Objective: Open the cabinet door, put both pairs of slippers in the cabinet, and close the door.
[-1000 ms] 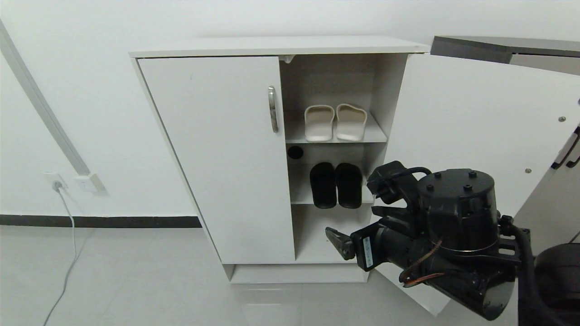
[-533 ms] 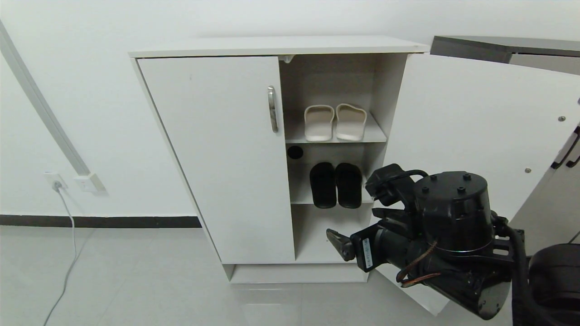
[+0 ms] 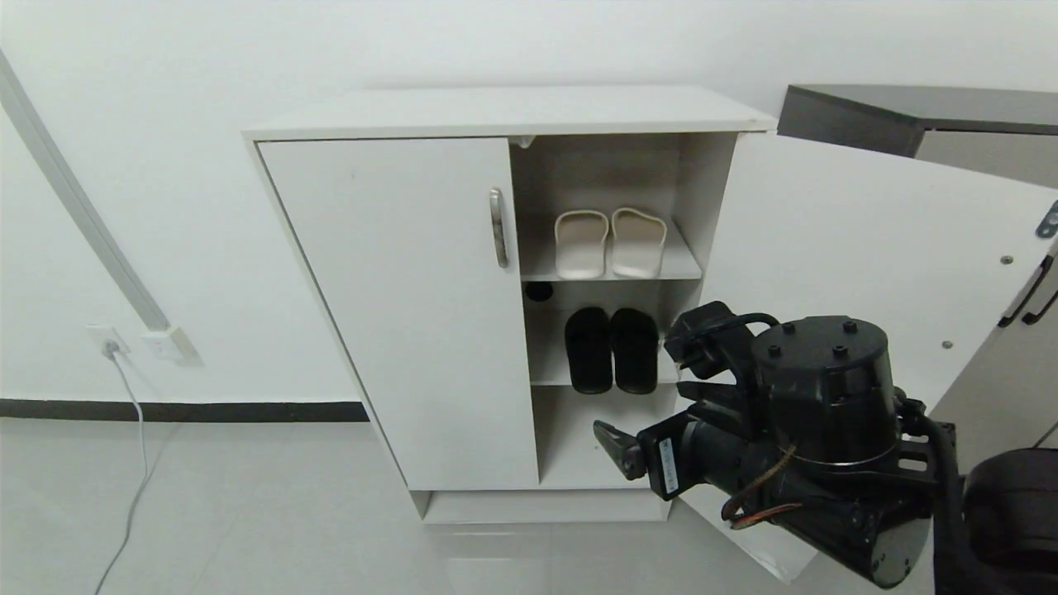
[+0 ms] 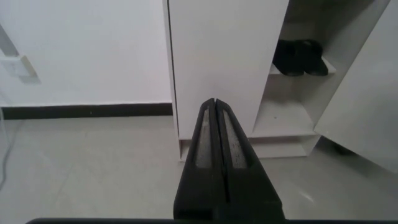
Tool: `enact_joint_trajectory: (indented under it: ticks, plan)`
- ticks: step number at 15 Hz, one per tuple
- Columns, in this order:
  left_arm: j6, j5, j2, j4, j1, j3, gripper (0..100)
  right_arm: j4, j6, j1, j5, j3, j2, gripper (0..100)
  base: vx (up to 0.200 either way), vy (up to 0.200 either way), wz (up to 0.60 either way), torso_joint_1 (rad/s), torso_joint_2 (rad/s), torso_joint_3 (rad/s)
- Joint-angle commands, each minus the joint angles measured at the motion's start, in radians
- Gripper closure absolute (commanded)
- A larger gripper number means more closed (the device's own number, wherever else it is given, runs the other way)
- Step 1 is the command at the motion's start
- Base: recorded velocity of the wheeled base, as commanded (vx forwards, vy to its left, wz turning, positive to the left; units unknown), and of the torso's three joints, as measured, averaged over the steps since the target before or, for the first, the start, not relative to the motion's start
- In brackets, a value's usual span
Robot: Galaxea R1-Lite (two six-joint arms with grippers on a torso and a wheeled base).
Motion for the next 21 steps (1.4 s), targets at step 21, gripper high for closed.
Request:
enact_joint_trajectory:
  ticks: [21]
  plan:
    - [-0.001,0.0,0.001,0.0,0.0,0.0,100,0.001,-0.015,-0.009,-0.001,0.012,0.013,0,0.0,0.0,0.0,0.151,-0.49,-0.332]
